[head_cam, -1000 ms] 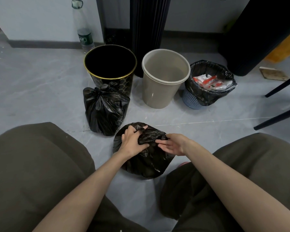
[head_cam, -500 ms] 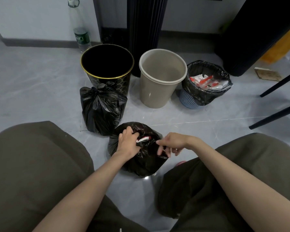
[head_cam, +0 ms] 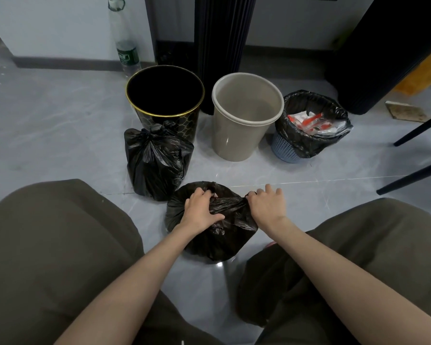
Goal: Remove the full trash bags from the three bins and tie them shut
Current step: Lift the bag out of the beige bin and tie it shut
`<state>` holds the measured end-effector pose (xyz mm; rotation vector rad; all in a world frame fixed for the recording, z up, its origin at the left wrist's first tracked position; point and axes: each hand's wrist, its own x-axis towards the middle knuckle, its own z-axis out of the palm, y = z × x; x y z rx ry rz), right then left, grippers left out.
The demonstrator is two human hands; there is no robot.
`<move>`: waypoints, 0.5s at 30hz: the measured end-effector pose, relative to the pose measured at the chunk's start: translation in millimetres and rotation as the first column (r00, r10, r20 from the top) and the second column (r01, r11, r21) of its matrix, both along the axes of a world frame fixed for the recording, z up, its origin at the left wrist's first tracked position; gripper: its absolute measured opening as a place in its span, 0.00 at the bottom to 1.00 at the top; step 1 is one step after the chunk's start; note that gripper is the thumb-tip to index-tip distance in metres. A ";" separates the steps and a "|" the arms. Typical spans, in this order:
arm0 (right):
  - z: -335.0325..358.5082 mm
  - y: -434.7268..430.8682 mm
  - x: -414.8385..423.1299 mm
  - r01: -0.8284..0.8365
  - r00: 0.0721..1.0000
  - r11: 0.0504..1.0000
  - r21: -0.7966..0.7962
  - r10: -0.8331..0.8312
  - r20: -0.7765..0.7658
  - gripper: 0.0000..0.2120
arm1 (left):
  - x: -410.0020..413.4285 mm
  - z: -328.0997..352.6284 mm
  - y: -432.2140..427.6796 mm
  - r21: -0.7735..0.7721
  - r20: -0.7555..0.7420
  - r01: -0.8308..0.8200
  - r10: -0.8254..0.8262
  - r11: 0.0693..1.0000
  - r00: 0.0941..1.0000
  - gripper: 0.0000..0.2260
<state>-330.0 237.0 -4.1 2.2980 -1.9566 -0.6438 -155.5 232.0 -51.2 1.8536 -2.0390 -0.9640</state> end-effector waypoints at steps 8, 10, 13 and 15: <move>2.1 -3.3 2.0 -0.031 0.995 0.983 0.180 0.014 0.096 0.14 | 0.8 -3.7 -1.2 0.050 -0.017 -0.036 0.037 0.998 0.999 0.33; 4.0 -8.6 -1.9 0.226 0.895 0.918 0.325 -0.327 0.302 0.17 | 0.6 -3.8 -0.7 0.066 -0.019 0.021 -0.020 0.998 1.000 0.32; 8.4 -15.8 -5.3 0.383 0.451 0.689 0.615 -0.721 0.527 0.17 | -3.3 -2.5 0.0 0.118 -0.068 0.067 -0.059 0.991 0.996 0.32; 18.2 -16.1 -4.0 0.339 0.404 0.657 0.673 -0.748 0.527 0.14 | -4.8 -2.8 -1.2 0.150 -0.164 0.048 -0.023 0.988 0.986 0.30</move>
